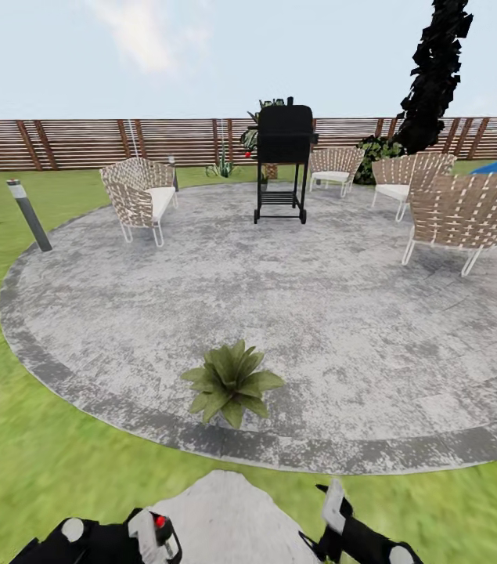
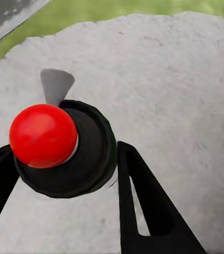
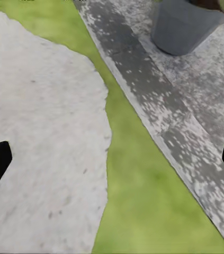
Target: Pick up the pesticide atomizer in the garden and spray insectifuge to fully cover both potted plants in the garden.
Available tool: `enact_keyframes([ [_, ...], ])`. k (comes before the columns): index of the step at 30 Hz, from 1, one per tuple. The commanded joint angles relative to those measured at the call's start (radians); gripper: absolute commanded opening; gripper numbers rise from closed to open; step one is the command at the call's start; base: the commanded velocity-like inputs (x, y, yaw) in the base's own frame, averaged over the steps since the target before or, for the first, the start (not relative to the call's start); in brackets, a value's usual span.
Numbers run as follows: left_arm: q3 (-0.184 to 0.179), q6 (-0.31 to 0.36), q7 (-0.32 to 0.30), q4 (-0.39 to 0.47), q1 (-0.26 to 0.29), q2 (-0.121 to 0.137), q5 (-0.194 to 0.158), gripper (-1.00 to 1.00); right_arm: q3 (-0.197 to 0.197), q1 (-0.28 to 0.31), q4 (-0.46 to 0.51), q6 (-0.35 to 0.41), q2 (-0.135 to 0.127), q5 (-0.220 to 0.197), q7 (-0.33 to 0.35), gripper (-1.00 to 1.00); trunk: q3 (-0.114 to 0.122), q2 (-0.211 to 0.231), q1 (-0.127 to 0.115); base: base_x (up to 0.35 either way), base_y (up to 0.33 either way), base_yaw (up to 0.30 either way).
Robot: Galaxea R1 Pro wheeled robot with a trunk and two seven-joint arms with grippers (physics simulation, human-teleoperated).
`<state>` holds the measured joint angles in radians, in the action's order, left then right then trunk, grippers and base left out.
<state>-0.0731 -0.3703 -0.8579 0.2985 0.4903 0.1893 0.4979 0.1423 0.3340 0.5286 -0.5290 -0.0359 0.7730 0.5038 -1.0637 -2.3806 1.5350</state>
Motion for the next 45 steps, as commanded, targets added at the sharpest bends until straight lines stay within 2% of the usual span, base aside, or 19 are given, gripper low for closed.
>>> enact_keyframes([
  [1, -0.008, -0.001, -0.051, 0.002, 0.018, 0.003, 0.009, -1.00, 0.008, 0.020, 0.001, 0.007, 0.000, 0.011, 0.048, 1.00, -0.001, 0.000, 0.000, 0.000, 0.000, 0.000],
  [2, -0.007, 0.039, -0.165, 0.002, 0.065, 0.004, 0.048, -1.00, 0.008, 0.070, 0.002, 0.027, -0.001, 0.012, 0.184, 1.00, -0.001, 0.000, 0.000, 0.000, 0.000, 0.000],
  [6, -0.007, 0.104, -0.200, 0.009, 0.080, 0.000, 0.086, -1.00, 0.008, 0.100, 0.002, 0.031, 0.000, 0.011, 0.268, 1.00, -0.001, 0.000, 0.000, 0.000, 0.000, 0.000],
  [12, -0.008, 0.124, -0.207, 0.024, 0.083, -0.006, 0.112, -1.00, 0.006, 0.109, 0.002, 0.032, 0.009, 0.010, 0.301, 1.00, -0.001, 0.000, 0.000, 0.000, 0.000, 0.000],
  [16, -0.032, 0.118, -0.185, 0.046, 0.068, -0.029, 0.135, -1.00, -0.016, 0.111, 0.025, 0.031, 0.032, 0.007, 0.323, 1.00, -0.001, 0.000, 0.000, 0.000, 0.000, 0.000],
  [18, -0.022, 0.117, -0.174, 0.058, 0.071, -0.033, 0.122, -1.00, -0.023, 0.112, 0.013, 0.031, 0.043, 0.009, 0.313, 1.00, -0.001, 0.000, 0.000, 0.000, 0.000, 0.000],
  [20, -0.016, 0.117, -0.169, 0.063, 0.071, -0.032, 0.113, -1.00, -0.015, 0.112, 0.005, 0.031, 0.055, 0.012, 0.306, 1.00, -0.001, 0.000, 0.000, 0.000, 0.000, 0.000],
  [27, -0.017, 0.118, -0.161, 0.066, 0.072, -0.036, 0.113, -1.00, -0.010, 0.115, 0.002, 0.031, 0.094, 0.014, 0.303, 1.00, -0.001, 0.000, 0.000, 0.000, 0.000, 0.000],
  [28, -0.017, 0.118, -0.160, 0.066, 0.072, -0.037, 0.116, -1.00, -0.011, 0.116, 0.002, 0.031, 0.100, 0.014, 0.303, -1.00, -0.001, 0.000, 0.000, 0.000, 0.000, 0.000],
  [32, -0.017, 0.119, -0.158, 0.068, 0.074, -0.041, 0.138, -1.00, -0.016, 0.118, 0.003, 0.032, 0.123, 0.014, 0.304, -1.00, -0.001, 0.000, 0.000, 0.000, 0.000, 0.000],
  [38, -0.017, 0.119, -0.146, 0.083, 0.077, -0.068, 0.170, -1.00, -0.017, 0.123, 0.008, 0.032, 0.145, 0.015, 0.305, -1.00, -0.001, 0.000, 0.000, 0.000, 0.000, 0.000],
  [40, -0.017, 0.119, -0.135, 0.094, 0.077, -0.075, 0.180, -1.00, -0.025, 0.123, 0.008, 0.032, 0.148, 0.015, 0.305, -1.00, -0.001, 0.000, 0.000, 0.000, 0.000, 0.000],
  [41, -0.017, 0.120, -0.110, 0.096, 0.077, -0.080, 0.210, -1.00, -0.032, 0.123, 0.008, 0.032, 0.148, 0.014, 0.305, -1.00, -0.001, 0.000, 0.000, 0.000, 0.000, 0.000],
  [45, -0.017, 0.120, -0.102, 0.099, 0.077, -0.092, 0.214, -1.00, -0.056, 0.123, 0.008, 0.032, 0.150, 0.014, 0.305, -1.00, -0.001, 0.000, 0.000, 0.000, 0.000, 0.000],
])
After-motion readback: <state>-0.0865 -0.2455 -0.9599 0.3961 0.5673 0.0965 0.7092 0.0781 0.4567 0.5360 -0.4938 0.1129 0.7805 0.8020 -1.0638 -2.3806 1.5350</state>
